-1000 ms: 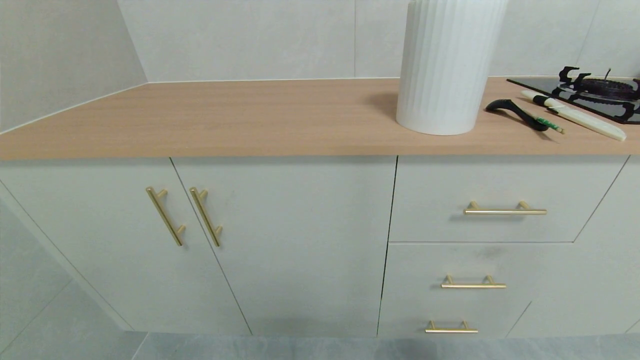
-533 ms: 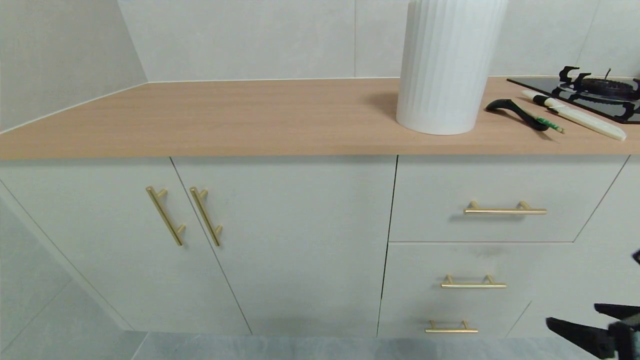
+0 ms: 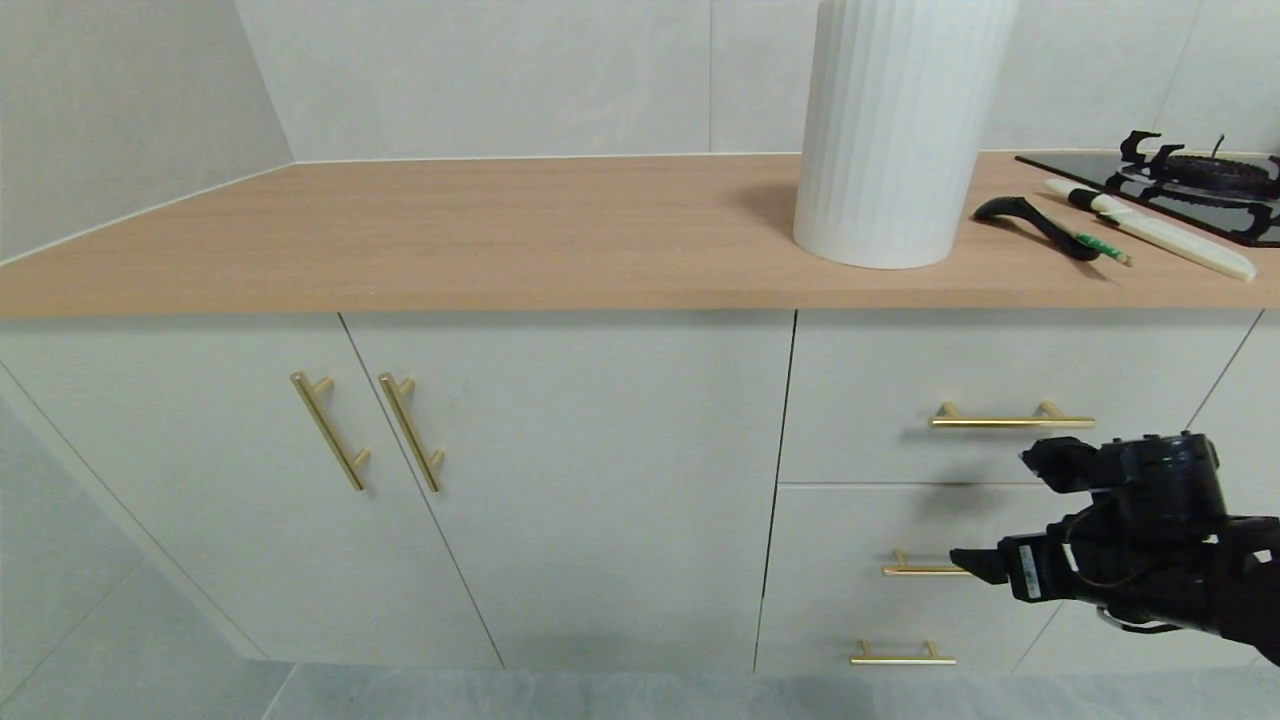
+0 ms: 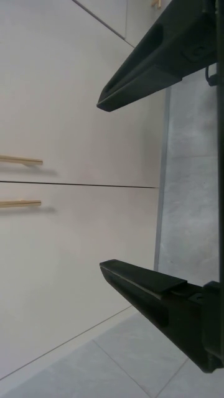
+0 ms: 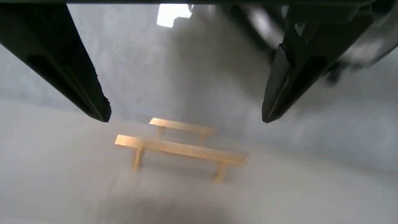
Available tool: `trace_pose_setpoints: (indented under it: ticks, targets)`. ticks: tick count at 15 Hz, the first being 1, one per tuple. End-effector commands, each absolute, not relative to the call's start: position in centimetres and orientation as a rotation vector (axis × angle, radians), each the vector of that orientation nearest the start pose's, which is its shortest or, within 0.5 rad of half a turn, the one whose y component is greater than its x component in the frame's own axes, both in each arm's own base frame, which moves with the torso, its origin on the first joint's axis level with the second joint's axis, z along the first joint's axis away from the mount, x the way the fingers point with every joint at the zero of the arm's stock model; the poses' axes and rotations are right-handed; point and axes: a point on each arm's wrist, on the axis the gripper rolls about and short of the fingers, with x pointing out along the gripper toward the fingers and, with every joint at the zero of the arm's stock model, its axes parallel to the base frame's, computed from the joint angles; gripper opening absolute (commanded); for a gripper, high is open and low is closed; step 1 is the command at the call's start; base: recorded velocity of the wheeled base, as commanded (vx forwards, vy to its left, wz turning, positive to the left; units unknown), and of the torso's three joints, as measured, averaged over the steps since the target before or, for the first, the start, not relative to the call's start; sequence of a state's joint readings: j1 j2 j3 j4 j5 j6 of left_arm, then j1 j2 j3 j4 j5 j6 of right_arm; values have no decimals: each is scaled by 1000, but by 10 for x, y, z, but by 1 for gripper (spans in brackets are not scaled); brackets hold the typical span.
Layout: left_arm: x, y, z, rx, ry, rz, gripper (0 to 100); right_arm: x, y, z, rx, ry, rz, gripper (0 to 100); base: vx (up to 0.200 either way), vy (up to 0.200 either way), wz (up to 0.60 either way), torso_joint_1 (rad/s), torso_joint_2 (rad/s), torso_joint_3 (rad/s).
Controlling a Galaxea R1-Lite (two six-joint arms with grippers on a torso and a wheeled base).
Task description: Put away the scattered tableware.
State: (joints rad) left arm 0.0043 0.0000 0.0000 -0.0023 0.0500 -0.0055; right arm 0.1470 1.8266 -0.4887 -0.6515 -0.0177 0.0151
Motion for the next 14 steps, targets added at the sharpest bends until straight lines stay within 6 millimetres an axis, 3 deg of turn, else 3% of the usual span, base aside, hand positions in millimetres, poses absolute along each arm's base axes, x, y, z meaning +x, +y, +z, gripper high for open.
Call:
trace_pose_setpoints:
  ticks: [1,14]
  targets:
    - [-23,1,76,-6,-3,55,100,282,39,26,-73,761,49,100,0,0,0,0,0,0]
    - [-23,1,76,-6,-3,55,100,307,36,-7,-34,630,-70,100,0,0,0,0,0,0]
